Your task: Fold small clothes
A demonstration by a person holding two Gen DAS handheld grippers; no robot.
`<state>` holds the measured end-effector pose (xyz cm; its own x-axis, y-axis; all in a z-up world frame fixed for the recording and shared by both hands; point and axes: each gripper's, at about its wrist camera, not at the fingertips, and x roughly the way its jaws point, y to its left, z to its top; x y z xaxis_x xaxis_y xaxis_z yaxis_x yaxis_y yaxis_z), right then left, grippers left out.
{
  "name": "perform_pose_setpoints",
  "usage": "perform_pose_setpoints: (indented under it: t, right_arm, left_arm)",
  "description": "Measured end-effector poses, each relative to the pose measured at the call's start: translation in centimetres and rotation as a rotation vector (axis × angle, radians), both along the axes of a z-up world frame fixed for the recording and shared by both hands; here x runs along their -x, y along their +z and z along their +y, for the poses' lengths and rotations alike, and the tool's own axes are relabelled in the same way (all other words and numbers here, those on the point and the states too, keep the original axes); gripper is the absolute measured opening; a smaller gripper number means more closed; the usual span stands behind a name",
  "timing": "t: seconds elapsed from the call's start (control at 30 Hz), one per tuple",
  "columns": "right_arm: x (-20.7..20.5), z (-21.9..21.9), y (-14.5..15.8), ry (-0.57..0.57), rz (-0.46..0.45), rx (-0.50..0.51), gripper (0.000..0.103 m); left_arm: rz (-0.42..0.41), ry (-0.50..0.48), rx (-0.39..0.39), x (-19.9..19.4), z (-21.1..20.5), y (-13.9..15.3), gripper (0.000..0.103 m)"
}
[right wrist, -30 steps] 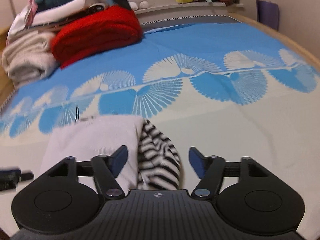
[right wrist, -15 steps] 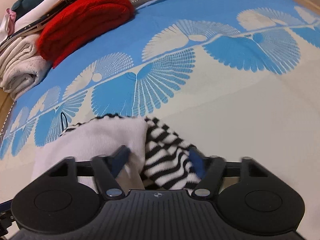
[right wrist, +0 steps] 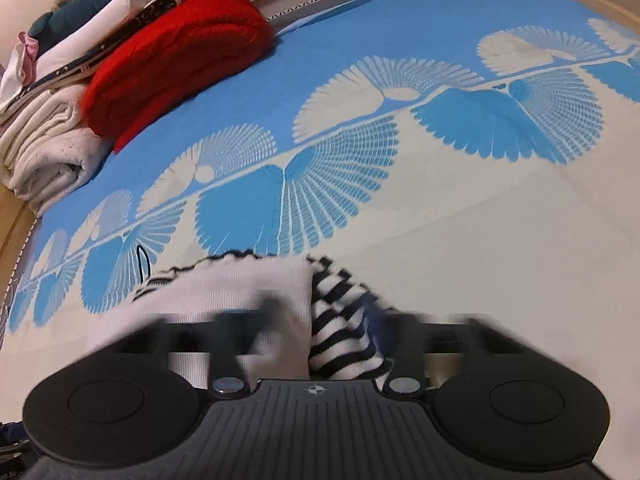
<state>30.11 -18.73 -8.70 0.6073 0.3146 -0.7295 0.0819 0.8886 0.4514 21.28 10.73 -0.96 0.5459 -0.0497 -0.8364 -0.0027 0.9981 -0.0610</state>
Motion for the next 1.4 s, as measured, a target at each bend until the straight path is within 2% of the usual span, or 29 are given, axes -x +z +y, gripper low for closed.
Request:
perform_pose_setpoints:
  t: [0.1,0.17,0.2,0.23,0.27,0.43,0.53,0.6,0.63,0.67,0.7,0.73,0.77,0.87,1.0,1.07,1.17,1.2,1.23,1.27,1.33,1.4]
  right_arm:
    - [-0.1,0.8,-0.6,0.021,0.025,-0.017,0.075]
    - [0.0,1.6,-0.3,0.072,-0.012,0.004,0.044]
    - [0.1,2.1,0.1,0.103,-0.038,0.019,0.035]
    - [0.3,2.3,0.4,0.118,-0.058,0.038,0.017]
    - [0.5,2.4,0.7,0.128,-0.081,0.045,0.007]
    - [0.3,0.4,1.8,0.030,-0.142,0.014,0.005]
    - [-0.3,0.4,0.9,0.014,-0.091,0.089,0.005]
    - [-0.5,0.6,0.2,0.019,-0.044,0.100,0.006]
    - [-0.3,0.7,0.0,0.028,-0.024,0.094,0.010]
    - [-0.1,0.8,0.1,0.035,-0.002,0.108,0.017]
    - [0.3,0.9,0.7,0.032,-0.006,0.150,0.023]
    - [1.1,1.0,1.4,0.025,-0.033,0.199,0.032]
    - [1.8,1.0,2.3,0.029,-0.068,0.235,0.036]
    - [4.6,1.1,5.2,0.097,-0.155,0.261,0.039]
    - [9.0,1.8,6.8,0.266,-0.173,0.238,0.040]
    - [10.6,2.7,6.2,0.352,-0.133,0.258,0.040]
    - [12.3,4.3,2.6,0.470,0.022,0.371,0.040]
    - [12.6,4.6,1.4,0.483,0.063,0.434,0.040]
    - [12.9,4.6,0.9,0.487,0.065,0.486,0.043]
    - [12.9,4.6,1.0,0.490,0.051,0.494,0.047]
    - [12.8,4.0,1.5,0.467,0.050,0.461,0.047]
    - [13.2,2.9,2.2,0.425,0.049,0.427,0.047]
  left_arm:
    - [0.003,-0.001,-0.007,0.2,0.1,-0.1,0.059]
    - [0.004,0.009,-0.004,0.1,0.4,-0.1,0.059]
    - [0.004,0.016,0.000,0.0,0.6,-0.1,0.059]
    - [0.004,0.020,0.004,0.0,0.7,-0.1,0.059]
    - [0.003,0.023,0.007,0.0,0.7,-0.1,0.059]
    - [-0.003,0.007,0.010,0.1,0.2,0.1,0.059]
    - [-0.004,-0.001,0.013,0.1,0.1,0.2,0.059]
    - [-0.005,-0.004,0.016,0.2,0.2,0.3,0.059]
    - [-0.004,-0.007,0.018,0.3,0.2,0.3,0.059]
    - [-0.003,-0.012,0.020,0.4,0.3,0.3,0.059]
    - [-0.002,-0.016,0.022,0.5,0.4,0.4,0.059]
    - [-0.001,-0.022,0.025,0.6,0.5,0.4,0.059]
    - [0.000,-0.026,0.028,0.8,0.6,0.5,0.059]
    - [-0.003,-0.044,0.046,1.3,1.0,0.8,0.059]
    - [-0.011,-0.105,0.056,2.3,0.5,1.0,0.059]
    - [0.004,-0.142,0.063,2.7,0.0,0.6,0.059]
    - [0.097,-0.214,0.050,2.8,-1.3,-1.4,0.060]
    - [0.136,-0.229,0.029,2.7,-1.7,-2.3,0.065]
    - [0.164,-0.238,-0.007,2.8,-2.1,-3.0,0.066]
    - [0.160,-0.239,-0.028,2.9,-2.2,-3.1,0.067]
    - [0.140,-0.229,-0.016,3.0,-2.0,-2.5,0.066]
    - [0.100,-0.218,0.031,3.7,-1.4,-1.3,0.066]
